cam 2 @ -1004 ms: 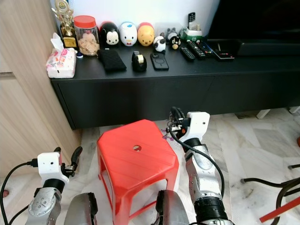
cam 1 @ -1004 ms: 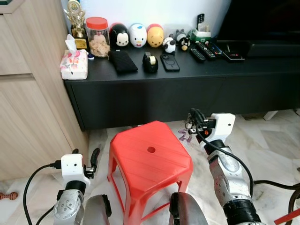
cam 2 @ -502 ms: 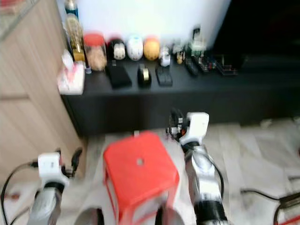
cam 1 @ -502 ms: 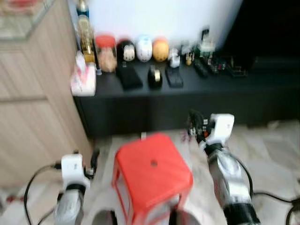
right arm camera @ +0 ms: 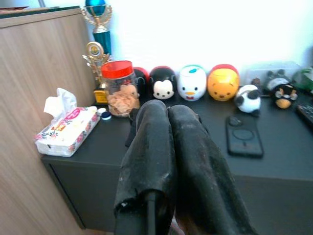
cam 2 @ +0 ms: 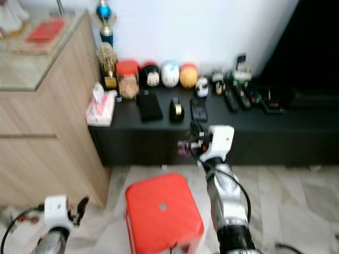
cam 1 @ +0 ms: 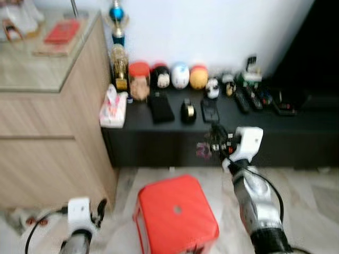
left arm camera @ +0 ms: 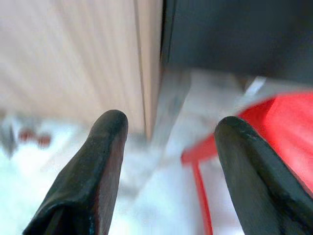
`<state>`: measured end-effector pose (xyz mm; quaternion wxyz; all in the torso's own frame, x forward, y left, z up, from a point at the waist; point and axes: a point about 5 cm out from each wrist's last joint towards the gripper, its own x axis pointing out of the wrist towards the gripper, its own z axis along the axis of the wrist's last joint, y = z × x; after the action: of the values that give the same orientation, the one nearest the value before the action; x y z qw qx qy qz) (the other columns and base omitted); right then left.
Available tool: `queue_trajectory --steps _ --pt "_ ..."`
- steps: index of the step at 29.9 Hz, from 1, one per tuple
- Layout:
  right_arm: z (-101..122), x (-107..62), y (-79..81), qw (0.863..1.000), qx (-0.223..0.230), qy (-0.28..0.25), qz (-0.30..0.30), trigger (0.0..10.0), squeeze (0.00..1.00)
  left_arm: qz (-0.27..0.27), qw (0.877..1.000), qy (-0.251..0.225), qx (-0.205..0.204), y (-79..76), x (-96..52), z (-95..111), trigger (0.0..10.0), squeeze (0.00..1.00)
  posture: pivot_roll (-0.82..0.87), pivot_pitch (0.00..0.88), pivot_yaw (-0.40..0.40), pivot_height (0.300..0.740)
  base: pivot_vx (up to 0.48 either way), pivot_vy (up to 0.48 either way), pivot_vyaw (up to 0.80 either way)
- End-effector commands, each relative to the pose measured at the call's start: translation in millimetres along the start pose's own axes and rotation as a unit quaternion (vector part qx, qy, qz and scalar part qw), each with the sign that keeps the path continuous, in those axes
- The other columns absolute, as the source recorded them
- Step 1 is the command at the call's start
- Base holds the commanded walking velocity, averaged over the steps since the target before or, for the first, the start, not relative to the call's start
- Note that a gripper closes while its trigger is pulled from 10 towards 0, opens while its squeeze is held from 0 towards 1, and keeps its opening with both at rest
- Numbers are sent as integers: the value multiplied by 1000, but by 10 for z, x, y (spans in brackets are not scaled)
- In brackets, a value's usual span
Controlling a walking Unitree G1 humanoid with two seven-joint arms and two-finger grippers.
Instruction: Hang keys on a hook
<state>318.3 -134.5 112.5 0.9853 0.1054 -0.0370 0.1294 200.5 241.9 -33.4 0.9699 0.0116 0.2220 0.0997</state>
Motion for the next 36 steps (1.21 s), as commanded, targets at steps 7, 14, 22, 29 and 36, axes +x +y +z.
queue_trajectory --steps 7,14,22,29,36 --pt "-209 -73 -100 997 19 64 -29 10000 0 20 998 59 -17 56 -139 -318 10000 0 75 0 -124 740 0 0 0" --pt "-347 -132 -165 993 20 99 -52 10000 0 18 994 104 -24 16 -212 -497 10000 0 71 5 -119 740 0 0 0" --pt "-391 -135 -185 991 22 111 -65 10000 0 9 989 145 -33 -8 -285 -640 10000 0 70 12 -117 740 0 0 0" --pt "-388 -121 -179 991 23 112 -65 10000 0 12 986 162 -42 -22 -342 -720 10000 0 71 15 -121 740 -175 0 0" --pt "-387 -109 -163 992 25 110 -64 10000 0 15 981 188 -45 1 -398 -802 10000 0 72 12 -122 740 -248 0 0"
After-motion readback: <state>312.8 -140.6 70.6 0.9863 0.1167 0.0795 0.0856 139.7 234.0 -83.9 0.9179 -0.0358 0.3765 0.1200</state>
